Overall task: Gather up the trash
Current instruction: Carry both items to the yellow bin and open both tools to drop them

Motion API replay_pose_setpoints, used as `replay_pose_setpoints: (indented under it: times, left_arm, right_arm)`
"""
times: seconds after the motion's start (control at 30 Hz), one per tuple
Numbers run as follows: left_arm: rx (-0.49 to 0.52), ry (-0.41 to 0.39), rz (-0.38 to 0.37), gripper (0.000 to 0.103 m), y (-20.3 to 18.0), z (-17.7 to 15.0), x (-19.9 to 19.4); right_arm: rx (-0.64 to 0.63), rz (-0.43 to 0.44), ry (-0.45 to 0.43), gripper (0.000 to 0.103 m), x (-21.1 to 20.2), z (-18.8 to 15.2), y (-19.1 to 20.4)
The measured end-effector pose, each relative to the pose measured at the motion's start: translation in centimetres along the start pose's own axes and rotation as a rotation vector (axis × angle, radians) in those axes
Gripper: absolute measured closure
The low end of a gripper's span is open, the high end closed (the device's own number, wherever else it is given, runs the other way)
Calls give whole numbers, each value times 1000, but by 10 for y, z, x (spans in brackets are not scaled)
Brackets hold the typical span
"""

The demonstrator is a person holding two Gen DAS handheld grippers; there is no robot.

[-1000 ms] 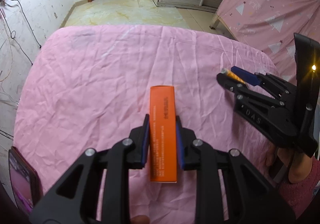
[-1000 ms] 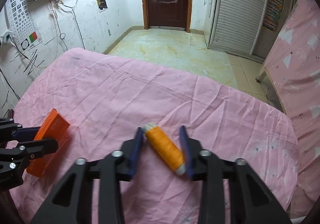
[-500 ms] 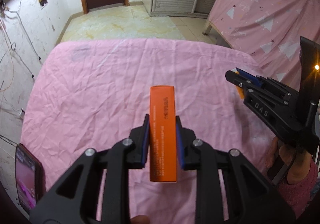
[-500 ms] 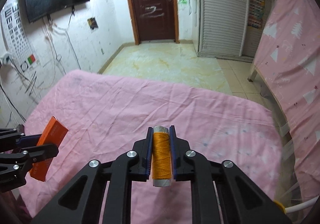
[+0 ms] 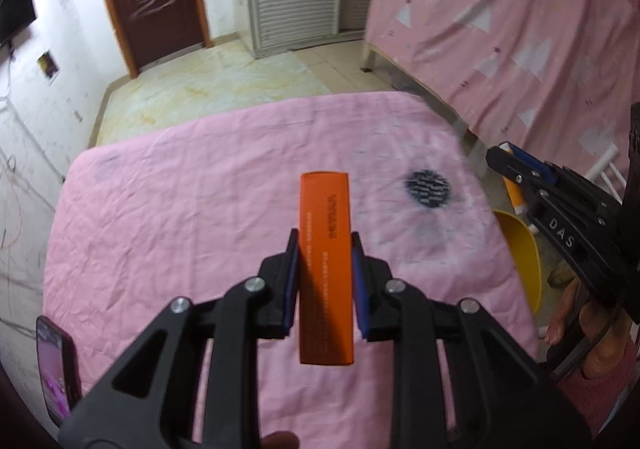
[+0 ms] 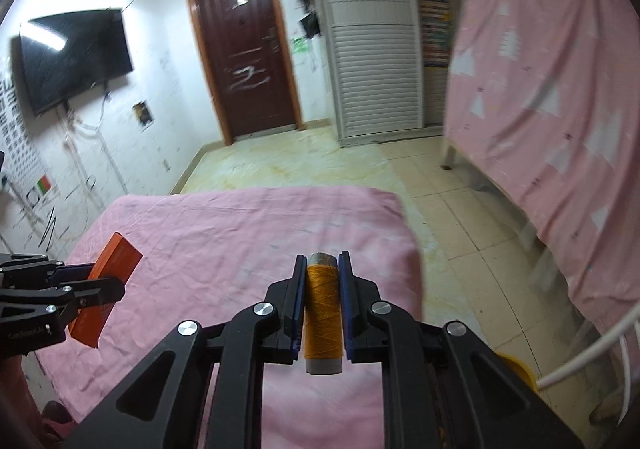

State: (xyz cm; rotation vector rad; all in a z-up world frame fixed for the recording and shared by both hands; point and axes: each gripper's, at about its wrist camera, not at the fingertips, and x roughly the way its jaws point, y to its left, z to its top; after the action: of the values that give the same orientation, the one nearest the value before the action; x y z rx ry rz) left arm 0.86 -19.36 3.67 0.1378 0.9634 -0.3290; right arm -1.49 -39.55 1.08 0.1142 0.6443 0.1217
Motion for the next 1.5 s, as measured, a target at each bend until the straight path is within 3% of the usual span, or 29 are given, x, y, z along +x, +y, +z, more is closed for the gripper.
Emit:
replay_pose_setpoints:
  times: [0.47,0.73,0.97,1.0,1.03,1.1,1.23,1.27,1.33,1.37,1.4,1.5]
  left_arm:
    - [189,26,-110,81,-122,-8,12]
    - [193,50,-222,81,-164,-7,23]
    - [170,19,-318,81,-185,0,34]
    - [168,12,-338,76,-187,2,36]
    - [167,11,-347,58,-188,2,37]
    - [152,1,-365,39,-186,3,37]
    - [145,-18,-376,34,-182,4,34]
    - [139,-18,-379,34,-179,3,33]
    - [130,-24,-378,31,-169,4,30]
    - [124,-28,-378,29,-165,4,29]
    - [113,-41,-376,25,-158,3,27]
    - [87,-82,-358,20,-138,2,19]
  right_arm:
    - [162,-114,-23,94,-53,-57,-101]
    - [217,-113,-9,94,-58,-78,-126]
    - [259,-118,5,93,-56,-92,-137]
    - [262,-122,10,93,-55,-94,-137]
    - [265,-126,13,93,-55,-95,-137]
    - [274,-132,16,92,-55,-98,-139]
    - [298,-150,17,80,-56,-103,-142]
    - [303,-154,15,70,-57,-104,-142]
    - [307,-159,8,38,-58,-104,-141]
    - [308,-161,-3,31,-61,-104,-139]
    - [308,-161,-9,26,-61,-103,-139]
    - [303,-158,-26,21,-63,-98,-134]
